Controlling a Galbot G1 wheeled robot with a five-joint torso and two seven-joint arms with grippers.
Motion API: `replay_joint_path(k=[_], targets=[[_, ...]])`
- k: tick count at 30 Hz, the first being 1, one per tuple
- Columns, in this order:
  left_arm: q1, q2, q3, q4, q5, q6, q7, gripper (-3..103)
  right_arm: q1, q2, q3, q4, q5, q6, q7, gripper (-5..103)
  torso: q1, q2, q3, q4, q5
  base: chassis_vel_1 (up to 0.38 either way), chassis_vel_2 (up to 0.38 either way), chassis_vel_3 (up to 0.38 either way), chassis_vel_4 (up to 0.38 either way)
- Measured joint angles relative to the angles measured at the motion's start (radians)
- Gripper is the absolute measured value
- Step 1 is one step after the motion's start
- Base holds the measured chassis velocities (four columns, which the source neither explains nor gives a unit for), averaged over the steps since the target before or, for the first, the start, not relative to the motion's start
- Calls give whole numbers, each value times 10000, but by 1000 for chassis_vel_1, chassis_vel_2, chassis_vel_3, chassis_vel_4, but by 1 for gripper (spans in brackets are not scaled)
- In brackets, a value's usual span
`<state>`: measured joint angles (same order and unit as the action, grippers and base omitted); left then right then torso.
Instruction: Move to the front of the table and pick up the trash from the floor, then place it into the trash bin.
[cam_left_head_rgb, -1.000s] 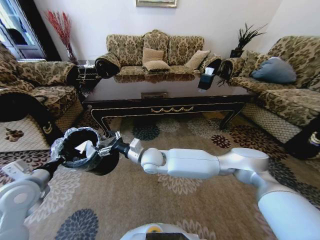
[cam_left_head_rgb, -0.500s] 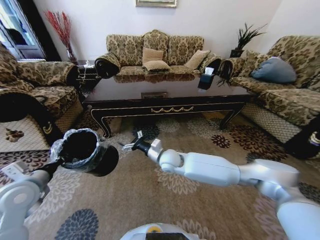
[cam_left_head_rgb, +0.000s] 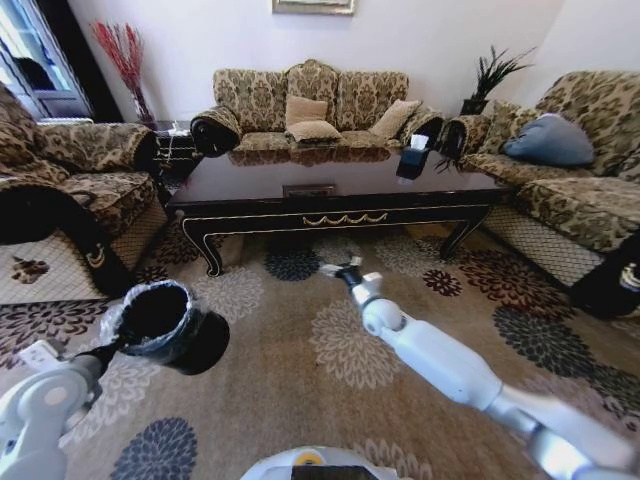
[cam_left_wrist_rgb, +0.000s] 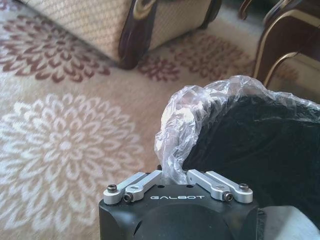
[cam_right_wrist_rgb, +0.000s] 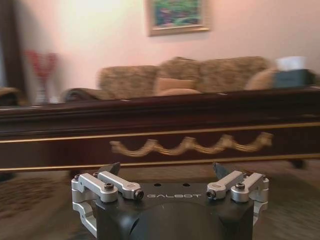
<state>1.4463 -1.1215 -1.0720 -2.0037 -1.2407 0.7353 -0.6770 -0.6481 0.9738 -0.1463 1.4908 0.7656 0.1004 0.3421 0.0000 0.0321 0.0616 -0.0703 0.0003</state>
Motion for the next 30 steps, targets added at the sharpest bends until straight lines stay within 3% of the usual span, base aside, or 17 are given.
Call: replay_joint_path(k=[3, 10, 13, 23, 30], targets=[[-432, 0, 521, 785, 351, -130, 37, 3, -552, 380, 1362, -547, -557, 80, -209, 100, 0, 0, -1, 6, -2, 0, 0, 0, 0], [-1571, -27, 1478, 2129, 1066, -560, 141, 3, -1763, 947, 3049, -699, -1251, 55, -646, 100, 0, 0, 0, 5, -2, 0, 0, 0, 0], [-2317, -66, 2020, 2815, 1292, -649, 82, 3, -2768, 1027, 3786, -417, -1787, 75, -1000, 100, 0, 0, 0, -6, 0, 0, 0, 0, 0], [-3185, -154, 2828, 3831, 1701, -799, 372, 3, -3602, 1027, 4433, -31, -2016, 214, -1156, 100, 0, 0, -1, 4, -2, 0, 0, 0, 0], [-3237, -360, 3163, 3667, 1699, -666, 302, 3, -3682, 1183, 4371, 151, -2014, 197, -971, 100, 0, 0, -1, 0, -3, 0, 0, 0, 0]])
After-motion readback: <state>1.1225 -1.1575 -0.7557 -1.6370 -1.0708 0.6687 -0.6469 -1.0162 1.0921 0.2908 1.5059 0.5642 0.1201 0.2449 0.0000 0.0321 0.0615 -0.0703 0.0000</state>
